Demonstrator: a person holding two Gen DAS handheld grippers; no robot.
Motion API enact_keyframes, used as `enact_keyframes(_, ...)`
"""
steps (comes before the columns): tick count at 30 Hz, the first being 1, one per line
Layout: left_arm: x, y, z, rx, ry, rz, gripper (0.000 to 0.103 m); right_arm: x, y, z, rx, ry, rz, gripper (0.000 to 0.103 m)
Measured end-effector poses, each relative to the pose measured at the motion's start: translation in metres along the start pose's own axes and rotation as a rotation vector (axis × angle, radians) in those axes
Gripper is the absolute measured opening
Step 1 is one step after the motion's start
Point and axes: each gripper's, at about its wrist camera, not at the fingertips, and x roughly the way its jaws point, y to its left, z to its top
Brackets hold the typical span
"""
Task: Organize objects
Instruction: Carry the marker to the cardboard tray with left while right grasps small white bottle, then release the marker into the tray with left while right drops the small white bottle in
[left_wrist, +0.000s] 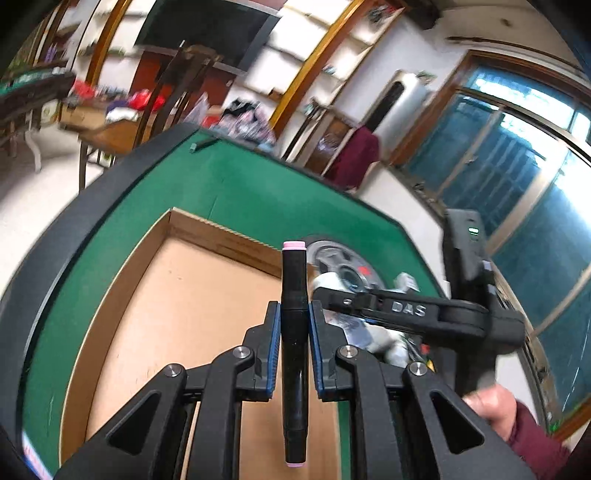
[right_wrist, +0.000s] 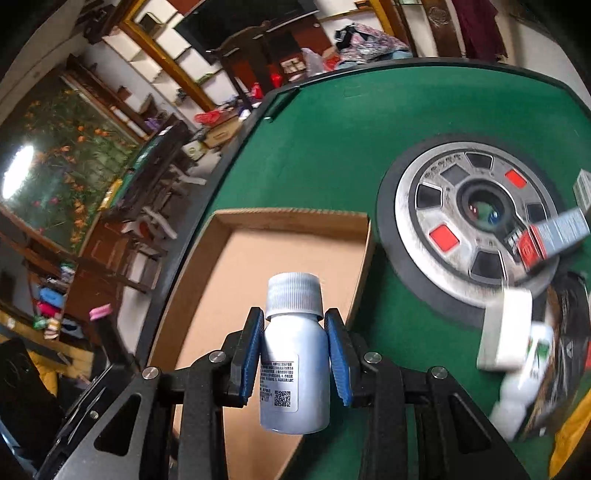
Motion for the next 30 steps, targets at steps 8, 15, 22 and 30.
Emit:
enact_keyframes(8,0.061,0.028,0.012,-0.098,0.075,0.019,0.014,0.041,-0.008,0.036,0.031,0.028,-0.055,0.037)
enact_keyframes(15,0.086,0.023,0.013,-0.084,0.107,0.032,0.014,0.056,-0.013,0.038,0.009,0.038,-0.098,0.037)
enact_keyframes(22,0.073,0.020,0.013,-0.086,0.054,0.121,0.051,0.043,-0.013,0.041,-0.018,0.002,-0.125,0.044)
enact_keyframes(30,0.056,0.023,-0.024,-0.177,0.052,0.171,0.067,-0.028,-0.032,0.018,-0.030,-0.135,-0.131,0.075)
